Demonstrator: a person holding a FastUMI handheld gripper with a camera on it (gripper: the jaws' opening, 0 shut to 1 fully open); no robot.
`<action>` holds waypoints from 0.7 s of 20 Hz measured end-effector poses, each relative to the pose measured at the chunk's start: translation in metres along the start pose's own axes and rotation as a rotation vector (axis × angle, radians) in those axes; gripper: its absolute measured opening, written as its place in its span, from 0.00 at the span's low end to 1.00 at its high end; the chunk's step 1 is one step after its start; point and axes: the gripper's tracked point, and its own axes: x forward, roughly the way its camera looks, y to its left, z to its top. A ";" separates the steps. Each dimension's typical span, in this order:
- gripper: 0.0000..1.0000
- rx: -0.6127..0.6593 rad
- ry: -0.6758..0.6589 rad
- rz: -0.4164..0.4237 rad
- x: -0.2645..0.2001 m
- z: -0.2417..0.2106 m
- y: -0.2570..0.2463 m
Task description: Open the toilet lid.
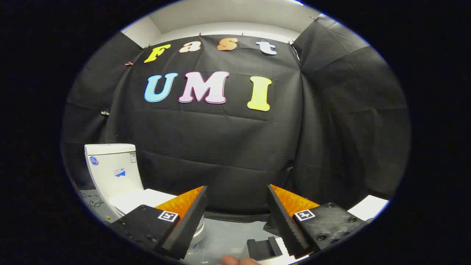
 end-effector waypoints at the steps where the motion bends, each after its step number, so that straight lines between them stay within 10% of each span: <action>1: 0.98 0.004 0.000 0.000 0.000 0.001 -0.001; 14: 0.98 -0.006 0.017 0.015 -0.001 -0.007 0.011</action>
